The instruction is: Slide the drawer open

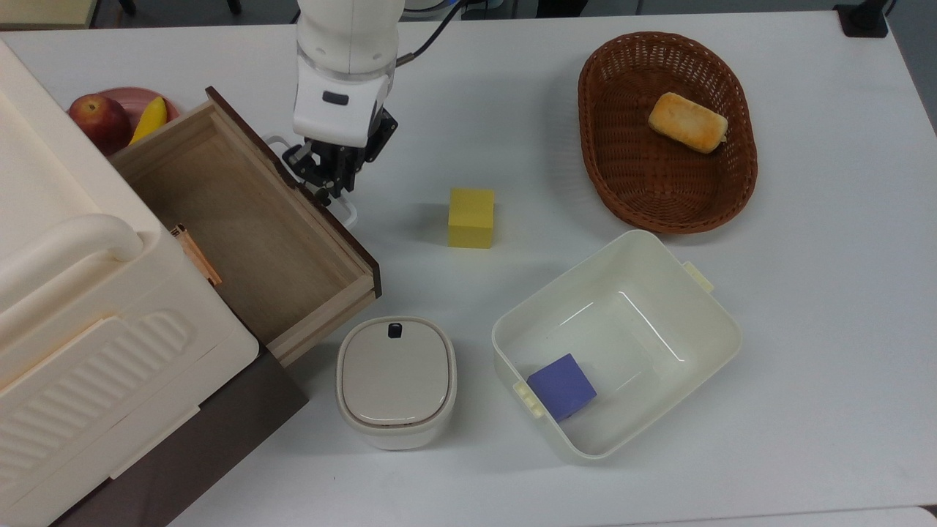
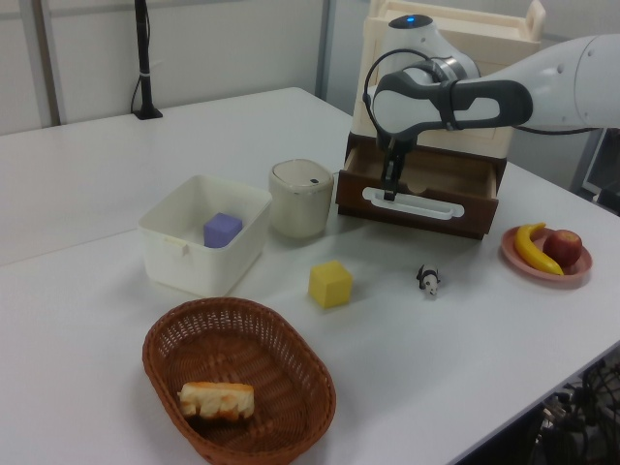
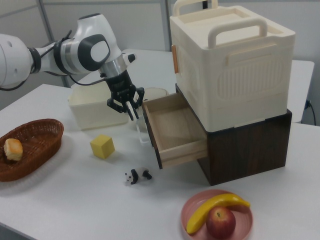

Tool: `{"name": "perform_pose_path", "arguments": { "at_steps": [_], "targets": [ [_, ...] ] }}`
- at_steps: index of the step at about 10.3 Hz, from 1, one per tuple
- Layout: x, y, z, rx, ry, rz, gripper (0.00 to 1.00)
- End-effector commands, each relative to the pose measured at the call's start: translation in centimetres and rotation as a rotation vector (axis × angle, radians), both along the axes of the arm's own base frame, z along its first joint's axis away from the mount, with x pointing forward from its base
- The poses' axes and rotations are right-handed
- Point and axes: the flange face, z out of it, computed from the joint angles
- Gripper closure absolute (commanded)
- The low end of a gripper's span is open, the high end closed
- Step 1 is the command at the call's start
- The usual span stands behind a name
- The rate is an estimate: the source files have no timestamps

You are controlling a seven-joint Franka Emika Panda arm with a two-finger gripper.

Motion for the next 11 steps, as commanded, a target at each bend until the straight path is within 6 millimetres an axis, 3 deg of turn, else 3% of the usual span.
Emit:
{"name": "perform_pose_path", "arguments": {
  "at_steps": [1,2,3,5,9,11],
  "targets": [
    [-1.3,2.0,3.3,0.097,-0.019,-0.246,0.24],
    [-1.4,3.9,4.2,0.123,-0.060,-0.406,0.07],
    [-1.6,5.0,4.8,0.142,-0.095,-0.547,0.00],
    [-3.0,6.5,7.4,0.163,-0.131,-0.711,0.00],
    [-5.5,5.0,12.4,0.145,-0.028,-0.790,0.00],
    [-6.1,3.1,14.8,0.203,0.006,-0.849,0.00]
  ]
}}
